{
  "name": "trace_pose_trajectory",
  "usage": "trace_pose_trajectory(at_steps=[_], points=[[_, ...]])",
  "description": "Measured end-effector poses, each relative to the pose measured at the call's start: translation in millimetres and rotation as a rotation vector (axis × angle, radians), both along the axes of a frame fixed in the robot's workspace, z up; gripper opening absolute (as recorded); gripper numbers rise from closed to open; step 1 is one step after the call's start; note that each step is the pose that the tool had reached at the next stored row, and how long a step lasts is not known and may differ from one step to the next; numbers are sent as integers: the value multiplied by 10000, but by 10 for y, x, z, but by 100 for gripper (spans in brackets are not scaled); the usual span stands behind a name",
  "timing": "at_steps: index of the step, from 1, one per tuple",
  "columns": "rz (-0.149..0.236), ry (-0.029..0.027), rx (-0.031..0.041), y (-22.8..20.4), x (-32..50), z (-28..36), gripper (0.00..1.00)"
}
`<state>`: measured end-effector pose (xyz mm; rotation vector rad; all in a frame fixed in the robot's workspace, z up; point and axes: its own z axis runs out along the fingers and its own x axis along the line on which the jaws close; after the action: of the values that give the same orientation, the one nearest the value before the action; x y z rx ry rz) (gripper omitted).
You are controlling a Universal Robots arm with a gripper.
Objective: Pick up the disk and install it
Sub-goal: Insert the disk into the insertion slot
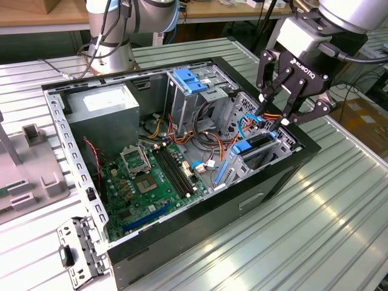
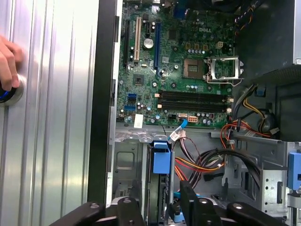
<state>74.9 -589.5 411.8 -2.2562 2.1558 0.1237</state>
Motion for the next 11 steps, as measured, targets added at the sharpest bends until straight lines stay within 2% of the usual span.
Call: trace_pose_trajectory(at_steps=[1,4,6,8,11], points=[[0,0,0,0,0,0,42],[0,0,0,0,0,0,24],[0,0,0,0,0,-1,24],[0,0,-1,0,0,-1,12],[0,1,-1,0,0,-1,11]])
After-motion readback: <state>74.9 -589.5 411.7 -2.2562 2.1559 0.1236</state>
